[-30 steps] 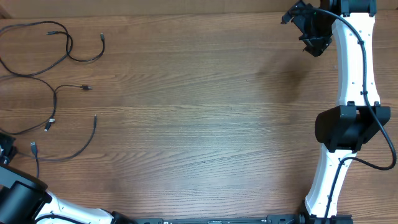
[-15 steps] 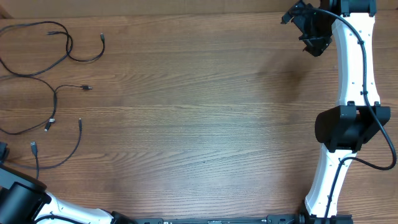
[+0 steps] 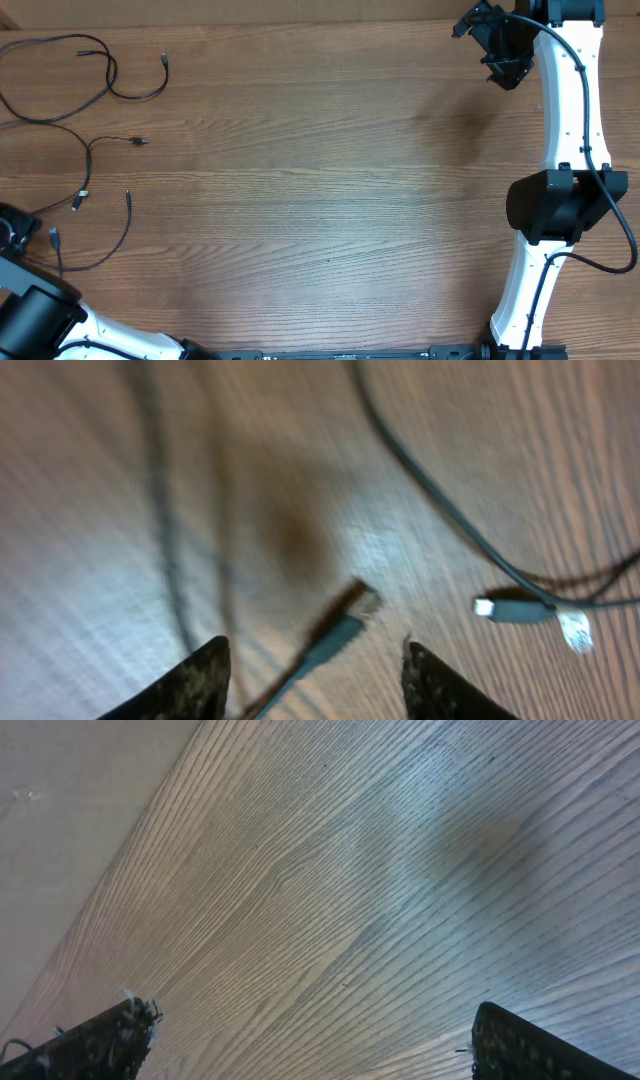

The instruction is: Untangle cables

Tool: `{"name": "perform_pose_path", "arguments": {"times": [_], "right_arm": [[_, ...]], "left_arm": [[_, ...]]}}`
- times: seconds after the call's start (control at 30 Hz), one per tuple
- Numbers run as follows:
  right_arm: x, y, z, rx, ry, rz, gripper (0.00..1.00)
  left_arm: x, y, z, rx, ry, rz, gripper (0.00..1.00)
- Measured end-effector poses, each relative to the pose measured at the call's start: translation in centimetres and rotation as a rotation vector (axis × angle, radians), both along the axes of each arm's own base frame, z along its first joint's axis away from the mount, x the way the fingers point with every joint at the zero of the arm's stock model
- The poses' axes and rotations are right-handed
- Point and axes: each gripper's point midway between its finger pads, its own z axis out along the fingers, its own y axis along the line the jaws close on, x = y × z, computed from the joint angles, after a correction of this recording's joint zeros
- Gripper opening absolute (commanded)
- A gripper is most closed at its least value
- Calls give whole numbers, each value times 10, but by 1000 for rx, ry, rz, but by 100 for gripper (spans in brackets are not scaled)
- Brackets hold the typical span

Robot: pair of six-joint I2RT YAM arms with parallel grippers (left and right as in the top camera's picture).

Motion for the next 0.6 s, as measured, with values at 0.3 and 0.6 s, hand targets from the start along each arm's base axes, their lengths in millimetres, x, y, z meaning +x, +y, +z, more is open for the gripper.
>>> {"name": "perform_pose_path", "arguments": {"times": [0.3, 0.6], "right_arm": [[0, 0, 0, 0, 0, 0, 100], [0, 0, 0, 0, -1, -1, 100]], "left_arm": [[4, -18, -38, -42, 95, -206, 24], [0, -23, -37, -57, 121, -285, 4]]}}
